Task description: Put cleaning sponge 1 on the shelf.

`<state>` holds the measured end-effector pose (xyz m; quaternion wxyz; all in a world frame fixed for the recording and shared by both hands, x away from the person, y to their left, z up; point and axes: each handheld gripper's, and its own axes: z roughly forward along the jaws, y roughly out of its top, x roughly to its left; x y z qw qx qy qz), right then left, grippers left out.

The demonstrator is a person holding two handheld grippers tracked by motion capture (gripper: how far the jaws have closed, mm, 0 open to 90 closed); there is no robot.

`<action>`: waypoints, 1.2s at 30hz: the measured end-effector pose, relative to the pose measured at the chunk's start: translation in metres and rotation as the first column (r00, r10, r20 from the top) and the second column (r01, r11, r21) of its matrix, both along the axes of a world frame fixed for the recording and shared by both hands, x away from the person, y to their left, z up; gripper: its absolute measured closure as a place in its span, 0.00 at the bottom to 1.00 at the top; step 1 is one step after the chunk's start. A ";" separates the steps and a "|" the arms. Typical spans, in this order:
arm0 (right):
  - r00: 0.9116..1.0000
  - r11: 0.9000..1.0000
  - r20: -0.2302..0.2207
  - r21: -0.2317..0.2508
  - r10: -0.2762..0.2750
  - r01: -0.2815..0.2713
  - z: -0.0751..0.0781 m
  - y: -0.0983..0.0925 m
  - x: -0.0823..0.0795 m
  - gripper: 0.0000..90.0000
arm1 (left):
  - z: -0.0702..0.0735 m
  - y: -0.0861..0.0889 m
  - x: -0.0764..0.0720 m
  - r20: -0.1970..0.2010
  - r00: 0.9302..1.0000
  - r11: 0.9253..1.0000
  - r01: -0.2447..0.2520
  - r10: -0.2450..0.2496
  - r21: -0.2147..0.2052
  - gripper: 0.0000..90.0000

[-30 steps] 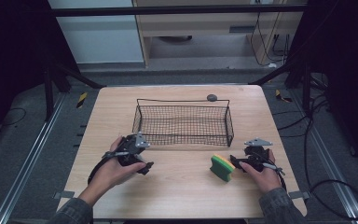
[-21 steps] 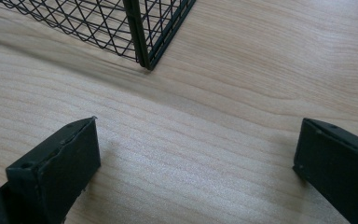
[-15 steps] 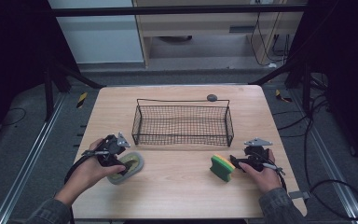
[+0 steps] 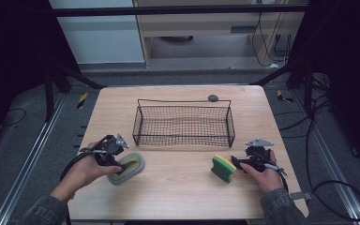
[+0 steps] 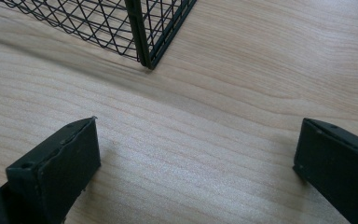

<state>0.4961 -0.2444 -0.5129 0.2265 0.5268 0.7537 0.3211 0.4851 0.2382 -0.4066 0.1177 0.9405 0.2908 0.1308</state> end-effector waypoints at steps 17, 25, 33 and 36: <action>1.000 1.000 0.000 0.000 0.000 0.000 0.000 0.000 0.000 0.00 | -0.021 0.001 0.017 -0.111 0.994 0.999 0.023 -0.019 0.032 0.58; 1.000 1.000 -0.004 0.006 -0.001 0.001 0.000 0.000 0.000 0.00 | -0.025 -0.001 0.020 -0.142 0.989 0.998 0.051 -0.043 0.048 0.66; 1.000 1.000 0.000 0.000 0.001 -0.001 0.000 0.000 0.000 0.00 | -0.018 0.001 0.016 -0.105 0.993 0.996 0.068 -0.062 0.049 0.78; 1.000 1.000 -0.003 0.005 0.001 -0.001 0.000 0.000 0.000 0.00 | -0.010 0.002 0.011 -0.071 0.994 0.996 0.083 -0.080 0.039 0.78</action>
